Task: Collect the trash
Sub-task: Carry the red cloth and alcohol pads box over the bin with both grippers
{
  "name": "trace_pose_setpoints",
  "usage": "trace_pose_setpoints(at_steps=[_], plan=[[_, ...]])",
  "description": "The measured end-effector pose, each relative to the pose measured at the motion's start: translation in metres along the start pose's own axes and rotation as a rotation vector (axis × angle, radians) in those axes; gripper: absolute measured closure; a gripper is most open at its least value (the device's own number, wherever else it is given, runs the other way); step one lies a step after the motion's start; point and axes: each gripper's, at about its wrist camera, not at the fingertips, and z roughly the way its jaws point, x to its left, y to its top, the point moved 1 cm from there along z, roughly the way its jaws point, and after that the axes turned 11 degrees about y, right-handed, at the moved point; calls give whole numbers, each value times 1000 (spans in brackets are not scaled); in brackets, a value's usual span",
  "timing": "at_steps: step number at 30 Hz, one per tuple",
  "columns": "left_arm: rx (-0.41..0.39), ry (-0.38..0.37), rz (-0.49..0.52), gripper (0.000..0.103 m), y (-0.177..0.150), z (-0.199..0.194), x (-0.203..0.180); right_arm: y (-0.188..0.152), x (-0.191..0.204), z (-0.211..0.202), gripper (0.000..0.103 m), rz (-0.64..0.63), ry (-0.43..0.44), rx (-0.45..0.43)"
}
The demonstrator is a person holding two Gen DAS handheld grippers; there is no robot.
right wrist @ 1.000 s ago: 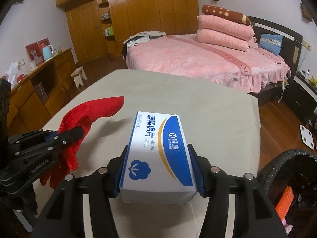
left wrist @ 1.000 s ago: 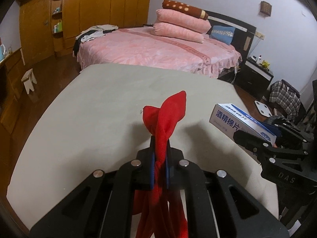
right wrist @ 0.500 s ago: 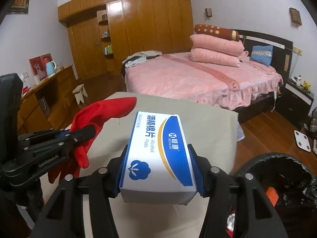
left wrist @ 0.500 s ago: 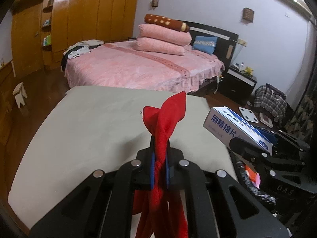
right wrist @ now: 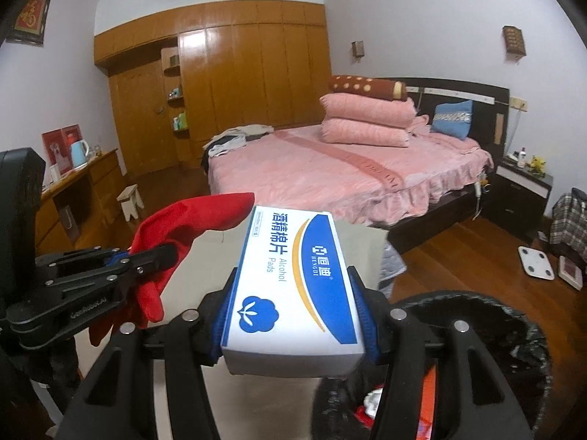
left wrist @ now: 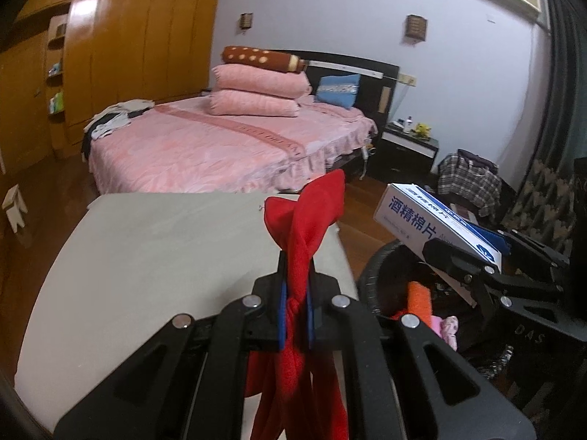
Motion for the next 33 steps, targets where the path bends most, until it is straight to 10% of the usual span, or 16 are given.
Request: trace_pose_setpoints(at_steps=[33], plan=[[33, -305, 227, 96, -8, 51, -176, -46, -132, -106, 48, 149, -327, -30]])
